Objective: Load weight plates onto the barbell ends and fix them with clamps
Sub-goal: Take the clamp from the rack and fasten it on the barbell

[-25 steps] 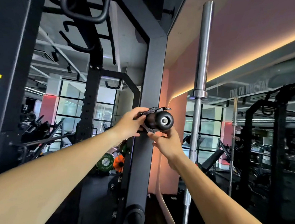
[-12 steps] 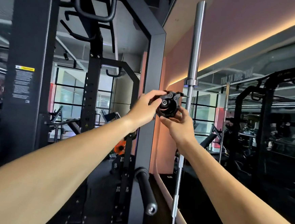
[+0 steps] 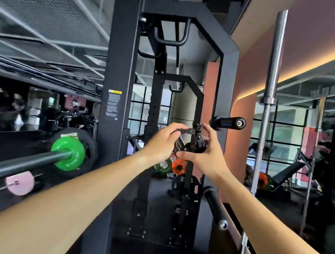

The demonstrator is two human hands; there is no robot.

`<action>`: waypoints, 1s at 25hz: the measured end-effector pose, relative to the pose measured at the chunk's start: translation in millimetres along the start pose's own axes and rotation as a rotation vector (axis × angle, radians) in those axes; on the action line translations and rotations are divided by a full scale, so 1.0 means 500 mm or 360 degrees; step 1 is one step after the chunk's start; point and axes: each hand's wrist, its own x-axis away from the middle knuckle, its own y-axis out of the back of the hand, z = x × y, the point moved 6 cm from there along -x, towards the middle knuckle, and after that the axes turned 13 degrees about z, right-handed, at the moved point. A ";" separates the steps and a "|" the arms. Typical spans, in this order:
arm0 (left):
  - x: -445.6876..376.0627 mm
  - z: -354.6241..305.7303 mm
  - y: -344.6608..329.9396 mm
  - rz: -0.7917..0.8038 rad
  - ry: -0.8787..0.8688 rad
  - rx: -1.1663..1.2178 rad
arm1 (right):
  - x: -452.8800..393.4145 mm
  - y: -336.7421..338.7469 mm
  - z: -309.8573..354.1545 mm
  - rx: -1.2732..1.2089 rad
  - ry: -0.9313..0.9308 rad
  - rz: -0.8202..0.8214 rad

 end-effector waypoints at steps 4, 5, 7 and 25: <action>0.117 0.029 0.098 -0.0064 0.0196 0.0023 | -0.024 -0.140 0.020 -0.0106 0.0052 0.0218; 0.151 0.034 0.126 -0.0116 0.0232 0.0001 | -0.032 -0.184 0.026 -0.0153 0.0077 0.0281; 0.227 0.042 0.190 -0.0250 0.0346 -0.0104 | -0.034 -0.284 0.058 -0.0211 0.0112 0.0421; 0.755 0.197 0.611 -0.0712 0.0873 -0.0082 | 0.035 -0.959 0.252 -0.0413 0.0165 0.0983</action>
